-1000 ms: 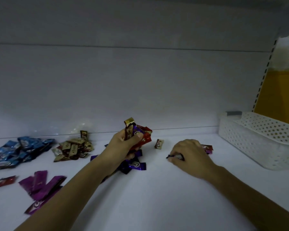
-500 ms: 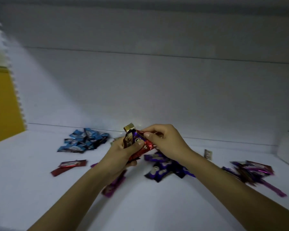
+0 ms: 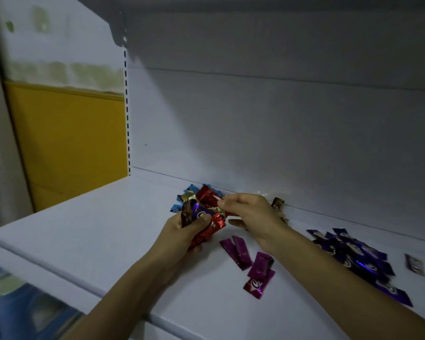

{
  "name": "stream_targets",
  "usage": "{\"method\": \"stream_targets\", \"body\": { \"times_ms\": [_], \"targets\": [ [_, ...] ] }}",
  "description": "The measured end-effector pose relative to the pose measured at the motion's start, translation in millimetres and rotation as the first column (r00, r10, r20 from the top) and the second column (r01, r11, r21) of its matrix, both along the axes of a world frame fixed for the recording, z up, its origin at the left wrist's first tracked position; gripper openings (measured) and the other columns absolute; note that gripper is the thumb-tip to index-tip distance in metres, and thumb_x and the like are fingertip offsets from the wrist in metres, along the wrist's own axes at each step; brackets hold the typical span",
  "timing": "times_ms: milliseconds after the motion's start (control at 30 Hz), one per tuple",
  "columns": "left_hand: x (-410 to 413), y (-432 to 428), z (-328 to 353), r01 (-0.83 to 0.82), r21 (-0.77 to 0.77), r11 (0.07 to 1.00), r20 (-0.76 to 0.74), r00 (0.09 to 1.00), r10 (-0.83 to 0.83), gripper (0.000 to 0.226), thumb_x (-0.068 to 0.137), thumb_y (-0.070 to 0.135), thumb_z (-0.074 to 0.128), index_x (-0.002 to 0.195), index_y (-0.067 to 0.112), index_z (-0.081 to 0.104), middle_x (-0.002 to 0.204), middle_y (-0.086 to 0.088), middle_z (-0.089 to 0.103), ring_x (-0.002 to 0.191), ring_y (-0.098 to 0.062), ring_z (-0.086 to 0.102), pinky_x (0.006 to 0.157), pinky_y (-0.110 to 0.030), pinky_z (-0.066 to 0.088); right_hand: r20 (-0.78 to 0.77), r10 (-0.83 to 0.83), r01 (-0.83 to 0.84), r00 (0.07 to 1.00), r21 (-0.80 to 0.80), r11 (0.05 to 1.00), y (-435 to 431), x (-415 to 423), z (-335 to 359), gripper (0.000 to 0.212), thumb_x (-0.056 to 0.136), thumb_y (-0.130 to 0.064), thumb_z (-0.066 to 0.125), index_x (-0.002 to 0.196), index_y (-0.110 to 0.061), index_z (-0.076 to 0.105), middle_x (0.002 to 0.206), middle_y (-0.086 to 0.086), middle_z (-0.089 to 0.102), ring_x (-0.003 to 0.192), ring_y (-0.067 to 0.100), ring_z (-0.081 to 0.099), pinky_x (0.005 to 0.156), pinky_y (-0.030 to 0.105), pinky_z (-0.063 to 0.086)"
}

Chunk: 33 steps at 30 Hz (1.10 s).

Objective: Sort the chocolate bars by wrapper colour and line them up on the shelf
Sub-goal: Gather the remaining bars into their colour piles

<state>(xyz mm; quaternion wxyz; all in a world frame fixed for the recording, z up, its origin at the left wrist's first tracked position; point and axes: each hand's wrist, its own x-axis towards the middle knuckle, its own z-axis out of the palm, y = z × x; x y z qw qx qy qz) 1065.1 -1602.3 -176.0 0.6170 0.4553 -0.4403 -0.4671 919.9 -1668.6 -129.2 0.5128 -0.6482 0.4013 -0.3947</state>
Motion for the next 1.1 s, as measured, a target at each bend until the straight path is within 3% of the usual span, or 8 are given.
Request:
{"method": "stream_targets", "body": {
  "times_ms": [200,400,533,633,733,867,1033,1100],
  "targets": [
    [4.1,5.8,-2.4,0.014,0.019,1.0,-0.023,1.0,-0.014,0.012,0.087,0.024,0.065,0.099,0.023,0.067,0.081,-0.001,0.073,0.064,-0.007,0.063,0.048,-0.019,0.046,-0.001,0.033,-0.033,0.999,-0.002,0.999,-2.0,-3.2,-5.9,0.004,0.082,-0.025,0.072,0.079,-0.023,0.074,0.088,-0.008,0.074,0.085,0.003,0.067,0.069,0.019,0.048],
    [3.3,7.2,-0.4,0.023,0.028,0.999,-0.044,0.999,-0.021,0.035,0.067,0.034,0.071,0.099,0.022,0.067,0.081,0.002,0.071,0.067,-0.009,0.058,0.048,-0.02,0.044,0.023,0.008,-0.007,1.0,-0.016,1.0,-3.1,-28.2,2.2,0.009,0.088,-0.02,0.064,0.087,-0.018,0.073,0.078,-0.002,0.073,0.076,0.009,0.07,0.066,0.023,0.051],
    [2.1,13.3,-0.8,-0.005,0.029,1.0,0.029,1.0,0.004,0.04,0.067,0.036,0.07,0.103,0.02,0.067,0.087,-0.003,0.071,0.069,-0.012,0.058,0.05,-0.021,0.045,-0.029,0.048,-0.051,0.998,-0.139,0.989,1.6,-27.5,6.0,0.008,0.088,-0.02,0.065,0.085,-0.022,0.072,0.071,-0.007,0.071,0.06,-0.001,0.063,0.052,0.013,0.044],
    [9.6,21.3,2.9,-0.075,0.02,0.997,0.183,0.981,0.07,0.019,0.079,0.033,0.068,0.097,0.027,0.068,0.082,0.005,0.074,0.066,-0.005,0.064,0.053,-0.018,0.049,-0.031,0.061,-0.067,0.998,-0.28,0.958,0.0,-8.8,9.7,0.013,0.087,-0.017,0.067,0.08,-0.028,0.071,0.073,-0.01,0.071,0.064,-0.004,0.063,0.053,0.01,0.045],
    [32.9,30.0,2.5,-0.219,0.031,0.975,0.17,0.963,0.211,0.005,0.086,0.026,0.065,0.091,0.026,0.066,0.069,0.01,0.072,0.056,-0.004,0.063,0.047,-0.015,0.047,-0.017,-0.023,0.013,1.0,-0.43,0.903,-8.8,10.1,9.4,0.01,0.086,-0.016,0.068,0.082,-0.023,0.073,0.077,-0.013,0.069,0.071,-0.003,0.064,0.064,0.011,0.049],
    [45.2,40.2,-0.4,-0.278,0.046,0.959,-0.06,0.958,0.28,0.015,0.085,0.019,0.065,0.1,0.016,0.065,0.066,0.004,0.069,0.053,-0.007,0.055,0.043,-0.016,0.043,-0.166,-0.079,-0.028,0.983,-0.562,0.827,-14.2,34.7,-7.8,0.009,0.085,-0.018,0.07,0.091,-0.016,0.076,0.079,-0.012,0.068,0.075,0.001,0.065,0.071,0.021,0.054],
    [39.4,43.5,-0.5,-0.225,0.018,0.974,0.068,0.972,0.223,0.011,0.087,0.019,0.063,0.097,0.017,0.065,0.061,0.005,0.068,0.047,0.0,0.055,0.043,-0.015,0.042,-0.507,-0.102,-0.248,0.856,-0.575,0.78,-16.7,47.1,-29.6,0.012,0.088,-0.029,0.065,0.089,-0.022,0.075,0.088,-0.007,0.073,0.08,0.007,0.065,0.077,0.031,0.054],
    [42.3,44.2,0.3,-0.227,0.017,0.974,0.064,0.972,0.226,0.012,0.085,0.02,0.064,0.097,0.017,0.065,0.063,0.005,0.069,0.049,-0.001,0.057,0.045,-0.014,0.044,-0.54,-0.113,-0.261,0.834,-0.566,0.782,-14.7,46.5,-33.2,0.029,0.092,-0.037,0.058,0.073,-0.018,0.068,0.072,-0.004,0.067,0.067,0.011,0.061,0.066,0.03,0.05]
  ]
}}
